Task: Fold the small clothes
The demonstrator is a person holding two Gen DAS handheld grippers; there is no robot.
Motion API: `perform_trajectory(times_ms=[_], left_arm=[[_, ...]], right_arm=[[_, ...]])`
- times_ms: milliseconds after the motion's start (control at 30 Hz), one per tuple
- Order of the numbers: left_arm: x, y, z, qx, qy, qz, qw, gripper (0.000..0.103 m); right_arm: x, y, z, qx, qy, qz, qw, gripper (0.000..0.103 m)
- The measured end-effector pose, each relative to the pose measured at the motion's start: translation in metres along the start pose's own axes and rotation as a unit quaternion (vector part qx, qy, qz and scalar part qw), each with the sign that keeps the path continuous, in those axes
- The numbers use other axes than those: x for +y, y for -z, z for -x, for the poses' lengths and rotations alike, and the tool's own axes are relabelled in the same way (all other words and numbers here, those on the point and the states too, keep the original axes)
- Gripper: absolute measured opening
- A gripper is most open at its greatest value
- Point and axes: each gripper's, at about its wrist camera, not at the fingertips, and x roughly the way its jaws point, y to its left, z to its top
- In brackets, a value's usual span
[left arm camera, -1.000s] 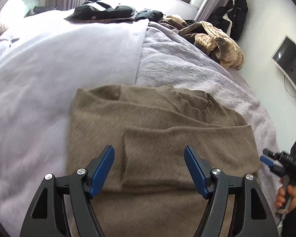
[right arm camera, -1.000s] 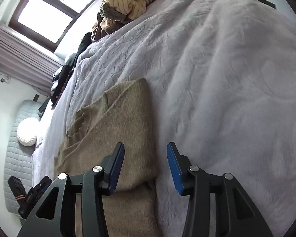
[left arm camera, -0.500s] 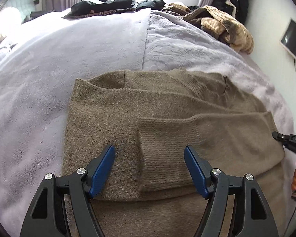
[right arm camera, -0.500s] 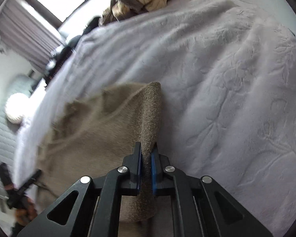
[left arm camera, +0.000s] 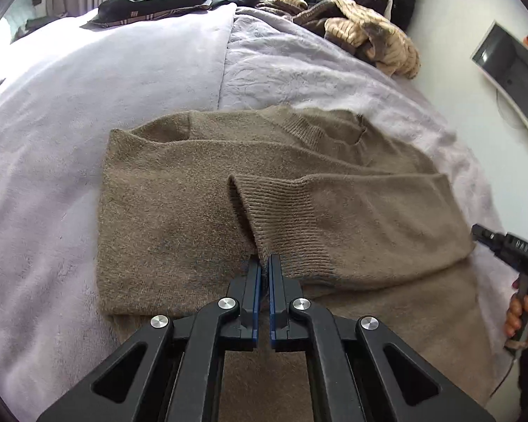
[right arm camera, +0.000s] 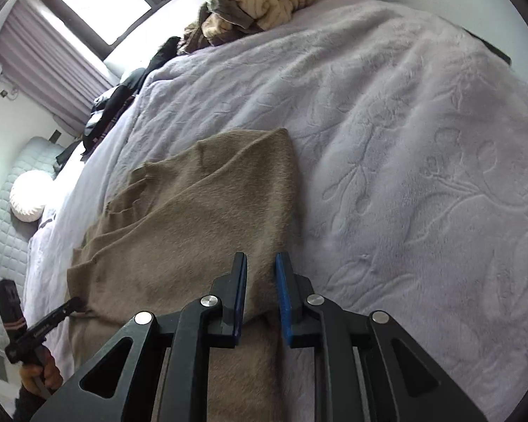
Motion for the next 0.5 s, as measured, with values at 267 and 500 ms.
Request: perform_trajectory(times_ms=[267, 500], left_arm=[[0.017, 0.013, -0.006, 0.003, -0.022, 0.012, 0.9997, 0.004], [0.013, 0.016, 0.011, -0.011, -0.048, -0.008, 0.9988, 0.004]], right_arm=[[0.007, 0.017, -0.028, 0.041, 0.052, 0.053, 0.996, 0.016], [-0.005, 0.026, -0.007, 0.036, 0.03, 0.004, 0.999, 0.018]])
